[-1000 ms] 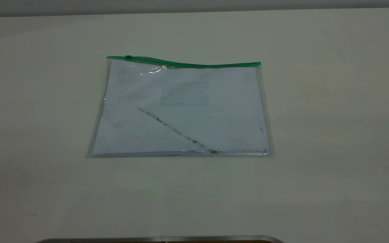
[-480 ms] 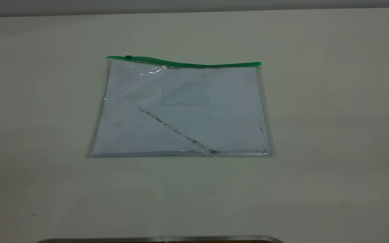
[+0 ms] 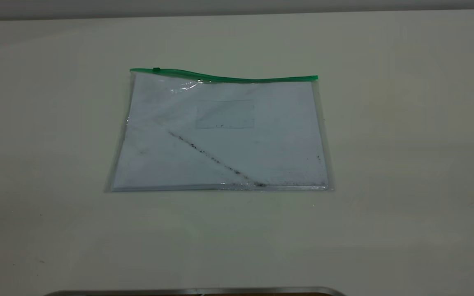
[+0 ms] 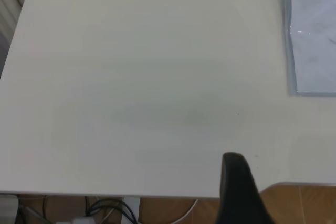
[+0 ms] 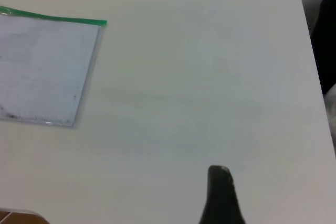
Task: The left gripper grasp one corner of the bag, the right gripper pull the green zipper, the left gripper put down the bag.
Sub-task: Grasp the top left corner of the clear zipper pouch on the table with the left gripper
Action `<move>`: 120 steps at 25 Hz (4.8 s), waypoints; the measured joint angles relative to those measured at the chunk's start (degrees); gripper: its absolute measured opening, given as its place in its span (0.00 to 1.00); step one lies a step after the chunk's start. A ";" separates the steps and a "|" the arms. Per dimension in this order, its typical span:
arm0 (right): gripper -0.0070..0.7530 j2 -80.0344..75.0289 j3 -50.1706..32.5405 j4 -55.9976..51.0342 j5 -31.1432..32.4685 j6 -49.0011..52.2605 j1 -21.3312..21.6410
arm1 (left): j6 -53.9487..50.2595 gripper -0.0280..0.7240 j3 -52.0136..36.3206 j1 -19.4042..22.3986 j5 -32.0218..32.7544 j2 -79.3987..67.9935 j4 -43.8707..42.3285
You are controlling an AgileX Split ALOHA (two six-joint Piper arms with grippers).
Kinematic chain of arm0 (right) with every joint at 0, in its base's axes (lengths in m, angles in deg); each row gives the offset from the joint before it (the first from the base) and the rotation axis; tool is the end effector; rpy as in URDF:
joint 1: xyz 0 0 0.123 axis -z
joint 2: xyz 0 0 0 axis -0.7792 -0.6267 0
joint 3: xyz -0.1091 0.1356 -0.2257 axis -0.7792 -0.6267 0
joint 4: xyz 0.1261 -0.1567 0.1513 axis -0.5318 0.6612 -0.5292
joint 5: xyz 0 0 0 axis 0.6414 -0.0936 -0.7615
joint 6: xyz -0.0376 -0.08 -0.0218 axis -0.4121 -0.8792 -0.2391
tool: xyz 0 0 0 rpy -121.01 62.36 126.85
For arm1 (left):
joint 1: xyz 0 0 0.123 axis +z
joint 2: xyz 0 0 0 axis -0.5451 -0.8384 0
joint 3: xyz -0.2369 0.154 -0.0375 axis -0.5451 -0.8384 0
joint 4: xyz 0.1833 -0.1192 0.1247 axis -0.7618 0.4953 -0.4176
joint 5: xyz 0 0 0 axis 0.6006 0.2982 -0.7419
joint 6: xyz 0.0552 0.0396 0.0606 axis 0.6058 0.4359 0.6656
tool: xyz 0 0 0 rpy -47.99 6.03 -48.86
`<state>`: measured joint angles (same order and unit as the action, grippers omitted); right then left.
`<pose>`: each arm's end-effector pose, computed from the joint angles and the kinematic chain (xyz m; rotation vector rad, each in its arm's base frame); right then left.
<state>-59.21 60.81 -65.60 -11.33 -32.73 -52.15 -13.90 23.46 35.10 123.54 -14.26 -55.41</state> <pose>-0.0086 0.0024 0.2662 -0.1177 2.1166 -0.0070 -0.0094 0.0006 0.2670 -0.0314 2.1158 0.0404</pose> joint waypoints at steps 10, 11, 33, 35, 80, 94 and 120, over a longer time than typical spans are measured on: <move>0.77 0.00 0.00 0.01 -0.02 -0.12 0.00 | 0.00 0.71 0.00 0.00 0.00 0.00 0.00; 0.77 0.00 0.00 0.01 -0.15 -0.12 0.00 | 0.00 0.71 0.00 0.00 0.00 0.00 0.00; 0.77 -28.13 8.84 -2.19 -9.71 1.11 0.00 | 0.06 0.71 19.61 0.00 -27.05 -65.62 3.08; 0.77 -29.14 8.84 -2.19 -10.45 1.11 0.00 | 3.18 0.71 21.81 0.00 -29.17 -72.15 5.61; 0.77 -58.91 8.84 -2.36 -23.18 1.11 0.00 | 61.90 0.71 69.76 1.75 -22.36 -148.59 55.27; 0.77 -58.91 8.84 -2.36 -23.18 1.11 0.00 | 72.51 0.71 70.24 0.90 -21.04 -154.51 68.25; 0.77 -63.57 10.95 -3.95 -23.38 -7.29 0.00 | 92.03 0.11 78.60 -0.11 -3.99 -157.84 70.76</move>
<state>-122.78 71.76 -69.54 -34.72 -40.02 -52.15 78.13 102.06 34.99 119.55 -172.10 15.35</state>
